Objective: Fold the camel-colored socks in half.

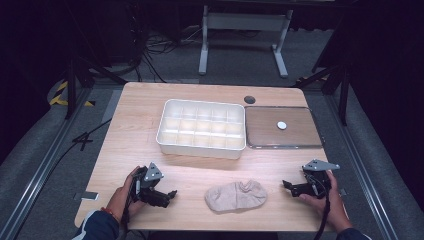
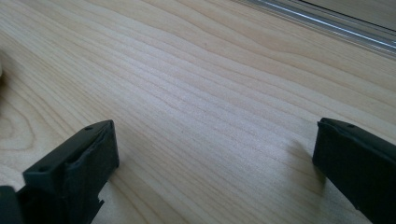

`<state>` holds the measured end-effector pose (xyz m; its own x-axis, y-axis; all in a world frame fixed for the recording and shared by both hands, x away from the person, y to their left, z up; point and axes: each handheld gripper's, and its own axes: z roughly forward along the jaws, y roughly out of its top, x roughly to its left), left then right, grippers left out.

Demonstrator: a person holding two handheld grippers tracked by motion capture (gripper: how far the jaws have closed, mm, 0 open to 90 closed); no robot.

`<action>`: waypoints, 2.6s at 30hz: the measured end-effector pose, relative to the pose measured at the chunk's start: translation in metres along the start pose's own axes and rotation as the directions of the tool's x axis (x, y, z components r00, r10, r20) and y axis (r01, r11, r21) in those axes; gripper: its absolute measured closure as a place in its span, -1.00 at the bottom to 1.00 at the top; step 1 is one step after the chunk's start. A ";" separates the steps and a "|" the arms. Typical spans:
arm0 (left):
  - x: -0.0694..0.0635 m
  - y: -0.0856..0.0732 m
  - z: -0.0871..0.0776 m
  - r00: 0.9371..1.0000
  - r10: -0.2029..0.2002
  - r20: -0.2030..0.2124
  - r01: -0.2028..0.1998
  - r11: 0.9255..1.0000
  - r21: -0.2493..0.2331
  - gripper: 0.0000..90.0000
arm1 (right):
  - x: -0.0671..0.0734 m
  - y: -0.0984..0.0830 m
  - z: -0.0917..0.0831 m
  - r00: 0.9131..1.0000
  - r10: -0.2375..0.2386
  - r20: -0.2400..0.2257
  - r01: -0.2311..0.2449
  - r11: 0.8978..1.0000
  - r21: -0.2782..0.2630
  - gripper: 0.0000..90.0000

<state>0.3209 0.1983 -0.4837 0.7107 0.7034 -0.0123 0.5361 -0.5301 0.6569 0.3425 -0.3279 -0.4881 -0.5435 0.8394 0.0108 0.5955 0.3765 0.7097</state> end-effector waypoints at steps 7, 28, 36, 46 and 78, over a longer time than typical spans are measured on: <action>0.001 -0.001 -0.001 1.000 0.002 -0.002 -0.002 1.000 0.001 -1.00 | 0.000 -0.001 -0.001 1.000 -0.004 0.003 0.004 1.000 0.001 -0.99; -0.006 -0.006 -0.005 0.999 0.042 0.030 -0.042 0.999 -0.008 -0.99 | -0.002 -0.004 -0.007 1.000 0.009 0.002 -0.009 0.999 -0.048 -0.52; -0.004 -0.007 -0.005 0.995 0.076 0.066 -0.076 0.997 -0.009 -1.00 | -0.003 -0.007 -0.011 0.999 0.034 0.010 -0.033 0.998 -0.060 -0.34; -0.002 -0.006 -0.005 0.992 0.095 0.080 -0.095 0.995 -0.004 -1.00 | 0.004 -0.003 -0.018 0.999 -0.010 -0.036 0.007 0.995 -0.096 -0.15; -0.004 -0.011 -0.009 0.996 0.063 0.057 -0.062 0.998 -0.010 -0.98 | 0.103 0.042 -0.011 0.920 -0.287 -0.267 0.240 0.951 -0.196 0.06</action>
<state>0.3084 0.2052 -0.4843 0.7680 0.6403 -0.0142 0.4861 -0.5683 0.6639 0.3052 -0.2303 -0.4492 -0.8288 0.5595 -0.0061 0.3195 0.4822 0.8157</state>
